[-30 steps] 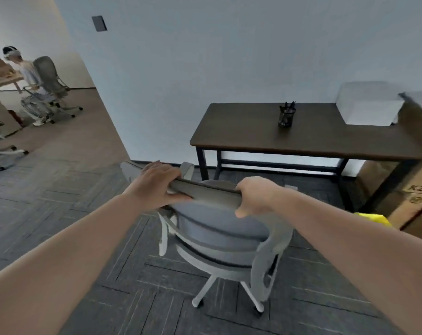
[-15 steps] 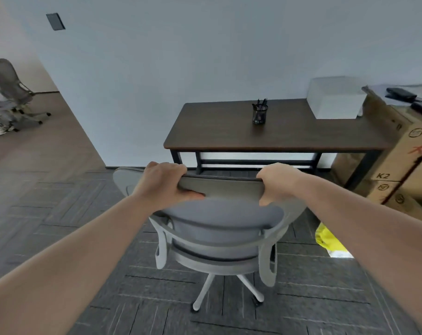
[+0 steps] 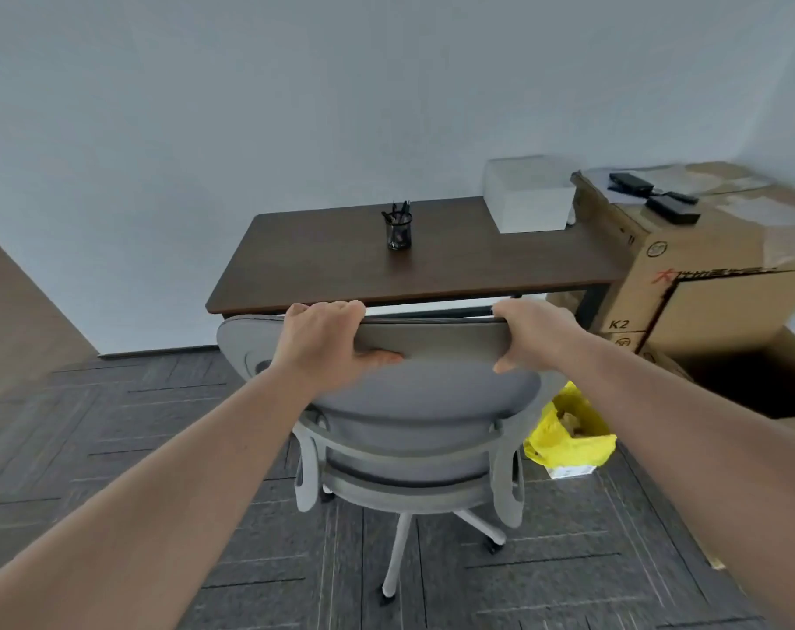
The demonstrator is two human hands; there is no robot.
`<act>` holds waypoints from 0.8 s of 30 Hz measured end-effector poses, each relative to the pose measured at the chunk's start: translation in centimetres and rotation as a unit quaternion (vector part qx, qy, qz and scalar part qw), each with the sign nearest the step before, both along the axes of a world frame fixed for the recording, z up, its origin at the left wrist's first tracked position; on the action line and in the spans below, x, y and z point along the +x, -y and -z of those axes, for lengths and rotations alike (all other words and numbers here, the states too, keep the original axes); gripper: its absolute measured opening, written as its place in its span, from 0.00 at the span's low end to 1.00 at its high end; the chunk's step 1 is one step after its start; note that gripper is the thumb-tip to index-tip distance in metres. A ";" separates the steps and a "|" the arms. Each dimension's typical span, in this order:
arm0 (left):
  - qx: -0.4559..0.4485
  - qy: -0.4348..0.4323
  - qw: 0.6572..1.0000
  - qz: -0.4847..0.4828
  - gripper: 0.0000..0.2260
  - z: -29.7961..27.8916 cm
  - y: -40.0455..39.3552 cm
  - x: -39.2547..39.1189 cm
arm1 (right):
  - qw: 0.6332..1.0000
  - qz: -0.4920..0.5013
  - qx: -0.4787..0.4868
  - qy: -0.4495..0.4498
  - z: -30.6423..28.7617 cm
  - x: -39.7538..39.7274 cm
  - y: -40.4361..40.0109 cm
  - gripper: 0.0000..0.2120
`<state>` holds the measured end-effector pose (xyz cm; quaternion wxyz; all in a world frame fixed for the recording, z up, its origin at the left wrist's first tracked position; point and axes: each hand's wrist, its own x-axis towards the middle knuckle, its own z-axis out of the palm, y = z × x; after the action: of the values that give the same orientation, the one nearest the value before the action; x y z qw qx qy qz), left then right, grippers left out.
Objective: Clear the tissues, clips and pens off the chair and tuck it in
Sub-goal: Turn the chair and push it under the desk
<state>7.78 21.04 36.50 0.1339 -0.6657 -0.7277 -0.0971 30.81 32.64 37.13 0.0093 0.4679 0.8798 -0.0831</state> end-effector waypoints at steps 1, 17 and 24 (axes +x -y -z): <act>-0.001 0.003 1.000 0.002 0.27 -0.1 -1.0 0.5 | 1.000 0.001 0.004 -0.011 0.0 0.6 -0.9 0.20; -0.056 0.003 0.998 0.010 0.24 -0.7 -10.4 4.7 | 1.000 0.001 -0.004 -0.016 -0.1 4.3 -12.1 0.20; -0.071 -0.008 0.996 0.058 0.24 -0.9 -12.3 4.7 | 1.000 0.006 -0.007 -0.004 -0.3 4.9 -13.8 0.20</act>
<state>12.51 33.32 37.40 0.0864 -0.7156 -0.6915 -0.0478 35.70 46.46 37.44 0.0083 0.4731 0.8763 -0.0908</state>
